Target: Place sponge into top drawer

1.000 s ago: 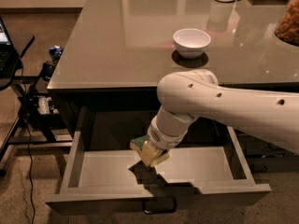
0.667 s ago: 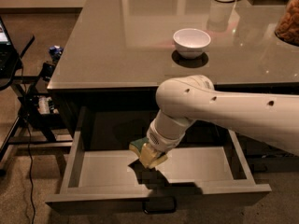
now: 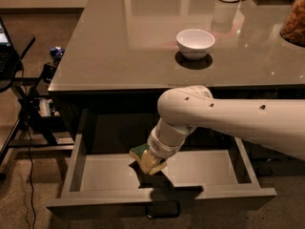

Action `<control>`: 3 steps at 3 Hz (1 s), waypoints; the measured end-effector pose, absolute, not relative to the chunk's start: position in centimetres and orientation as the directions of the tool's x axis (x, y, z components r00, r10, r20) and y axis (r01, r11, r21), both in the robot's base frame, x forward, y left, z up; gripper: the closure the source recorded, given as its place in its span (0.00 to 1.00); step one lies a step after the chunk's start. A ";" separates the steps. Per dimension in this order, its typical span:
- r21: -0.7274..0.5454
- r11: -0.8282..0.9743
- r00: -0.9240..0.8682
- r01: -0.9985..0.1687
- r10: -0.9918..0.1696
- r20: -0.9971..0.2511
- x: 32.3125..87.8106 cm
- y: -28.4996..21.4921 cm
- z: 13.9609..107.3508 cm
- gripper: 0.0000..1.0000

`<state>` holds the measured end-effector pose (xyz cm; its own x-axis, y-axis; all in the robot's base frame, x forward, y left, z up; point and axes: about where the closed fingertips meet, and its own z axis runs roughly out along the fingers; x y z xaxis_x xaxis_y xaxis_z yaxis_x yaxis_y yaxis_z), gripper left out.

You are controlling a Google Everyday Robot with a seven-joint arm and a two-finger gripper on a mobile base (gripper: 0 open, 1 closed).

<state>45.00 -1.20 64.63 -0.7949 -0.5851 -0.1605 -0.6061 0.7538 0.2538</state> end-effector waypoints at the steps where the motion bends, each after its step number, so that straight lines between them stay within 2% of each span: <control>1: 0.289 0.742 -0.794 -0.605 -0.587 -0.156 45.4 -0.6 63.9 1.00; 2: 0.289 0.742 -0.794 -0.605 -0.587 -0.156 45.4 -0.6 63.9 0.81; 3: 0.289 0.742 -0.794 -0.605 -0.587 -0.156 45.4 -0.6 63.9 0.58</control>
Offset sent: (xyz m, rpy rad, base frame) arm 0.0037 0.0051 -0.0068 0.0243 0.0228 0.0069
